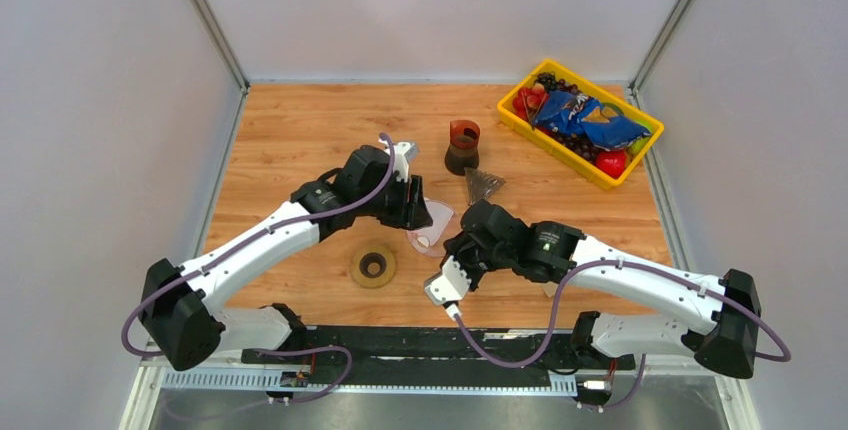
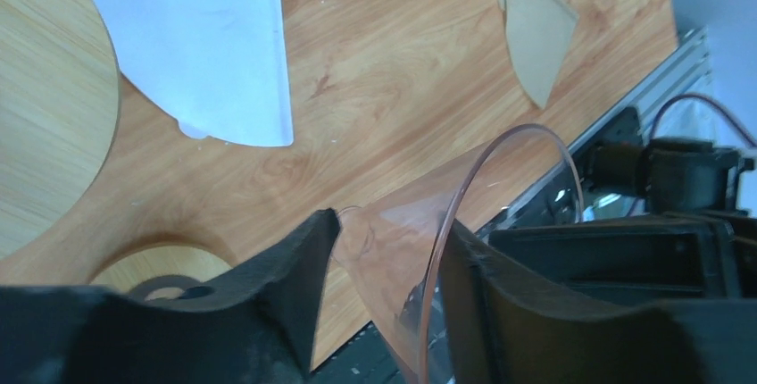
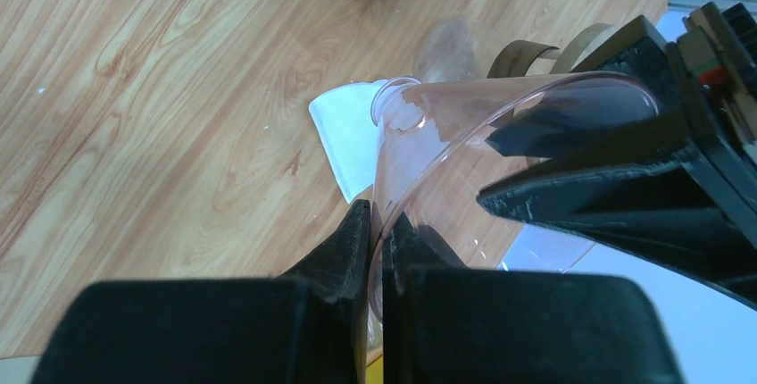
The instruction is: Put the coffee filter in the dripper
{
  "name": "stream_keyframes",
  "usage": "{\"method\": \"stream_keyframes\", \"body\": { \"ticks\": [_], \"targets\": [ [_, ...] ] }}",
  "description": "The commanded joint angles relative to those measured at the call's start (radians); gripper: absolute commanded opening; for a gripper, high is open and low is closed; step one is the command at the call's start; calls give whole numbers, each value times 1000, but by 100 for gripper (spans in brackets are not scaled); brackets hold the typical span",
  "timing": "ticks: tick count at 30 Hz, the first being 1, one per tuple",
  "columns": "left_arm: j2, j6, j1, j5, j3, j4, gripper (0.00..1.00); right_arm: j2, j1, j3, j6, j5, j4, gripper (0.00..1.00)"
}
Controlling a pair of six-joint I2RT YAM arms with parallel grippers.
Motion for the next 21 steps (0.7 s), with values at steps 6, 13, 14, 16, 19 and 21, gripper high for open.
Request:
{"method": "stream_keyframes", "body": {
  "ticks": [6,13,14,16,19,21],
  "targets": [
    [32,8,-19,-34,69,-6,2,-11,6,52,-25,0,25,20],
    [12,-8,-20,-87,72,3,0,-46,6,75,13,-29,28,100],
    [-1,-9,-20,-97,69,12,0,-56,5,80,19,-47,29,100],
    [-20,-13,-19,-122,65,23,0,-91,5,92,44,-90,47,100],
    [-57,-14,-20,-201,68,18,0,-159,4,88,137,-119,166,100],
    [-79,-16,-19,-260,75,9,0,-210,-2,67,238,-111,295,100]
  ]
}}
